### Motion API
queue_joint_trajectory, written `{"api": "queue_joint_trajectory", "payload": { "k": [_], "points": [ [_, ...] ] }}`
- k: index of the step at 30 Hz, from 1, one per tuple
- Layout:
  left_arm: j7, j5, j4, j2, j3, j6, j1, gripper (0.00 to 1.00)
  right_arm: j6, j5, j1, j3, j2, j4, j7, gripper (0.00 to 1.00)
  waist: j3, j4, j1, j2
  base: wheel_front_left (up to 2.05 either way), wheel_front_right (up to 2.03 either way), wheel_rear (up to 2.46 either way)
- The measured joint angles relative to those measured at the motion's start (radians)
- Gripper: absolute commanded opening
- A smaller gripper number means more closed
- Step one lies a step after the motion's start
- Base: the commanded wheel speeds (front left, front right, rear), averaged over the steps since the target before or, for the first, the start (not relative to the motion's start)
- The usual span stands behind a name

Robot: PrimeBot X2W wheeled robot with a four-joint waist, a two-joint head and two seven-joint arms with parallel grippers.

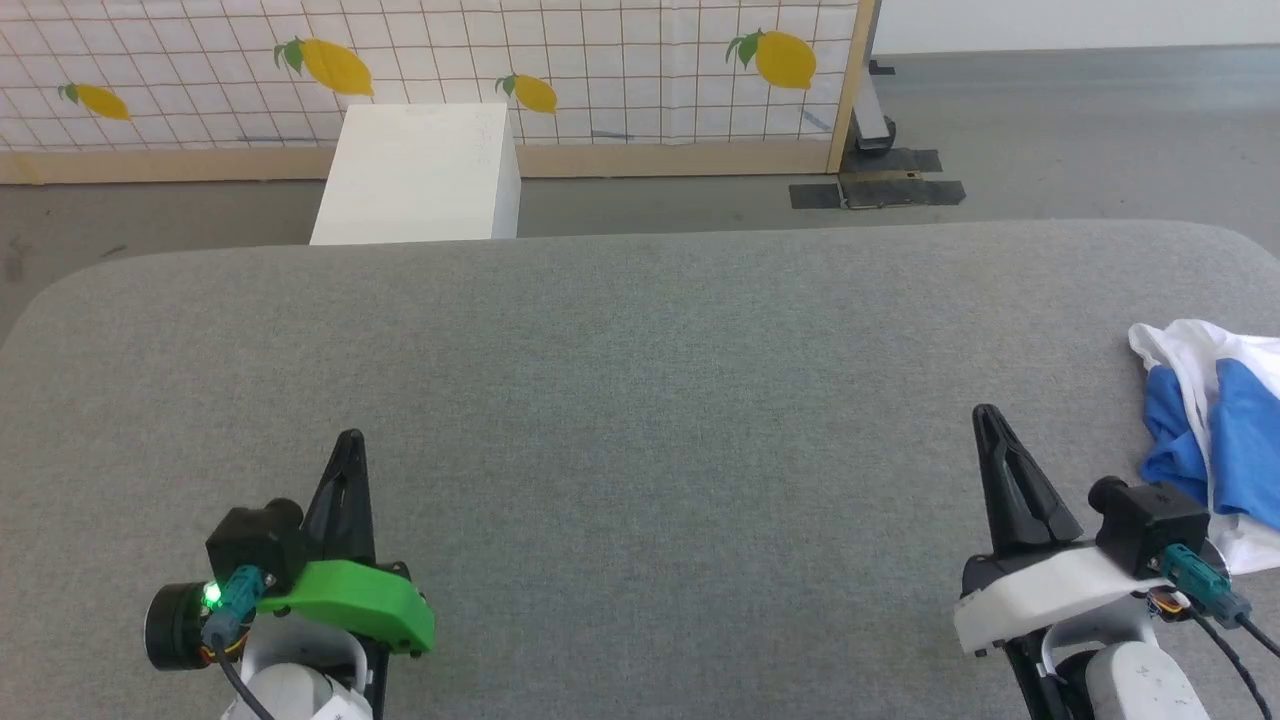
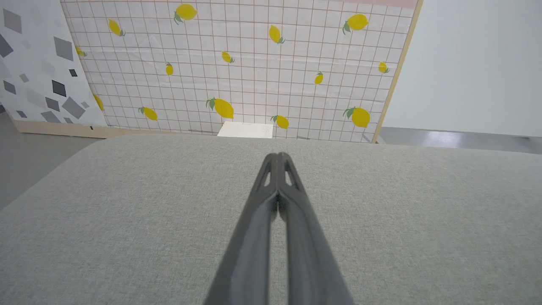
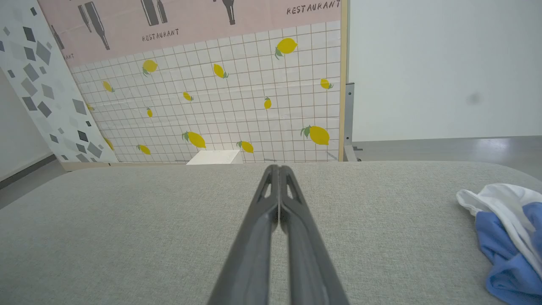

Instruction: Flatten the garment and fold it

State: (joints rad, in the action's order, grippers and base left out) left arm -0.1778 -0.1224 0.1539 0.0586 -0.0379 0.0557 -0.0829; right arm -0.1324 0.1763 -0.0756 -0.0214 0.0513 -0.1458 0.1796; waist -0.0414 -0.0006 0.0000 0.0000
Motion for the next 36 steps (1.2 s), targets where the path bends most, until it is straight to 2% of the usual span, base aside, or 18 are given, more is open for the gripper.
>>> {"api": "queue_joint_trajectory", "payload": {
  "k": [36],
  "points": [
    [0.071,0.045,-0.062,0.000,0.016,-0.022,0.024,0.00,0.000,-0.065,0.026,0.007,0.000,0.058,-0.074,0.00,0.017,0.000,0.0000,0.0000,0.00,0.00,0.00]
  ]
}}
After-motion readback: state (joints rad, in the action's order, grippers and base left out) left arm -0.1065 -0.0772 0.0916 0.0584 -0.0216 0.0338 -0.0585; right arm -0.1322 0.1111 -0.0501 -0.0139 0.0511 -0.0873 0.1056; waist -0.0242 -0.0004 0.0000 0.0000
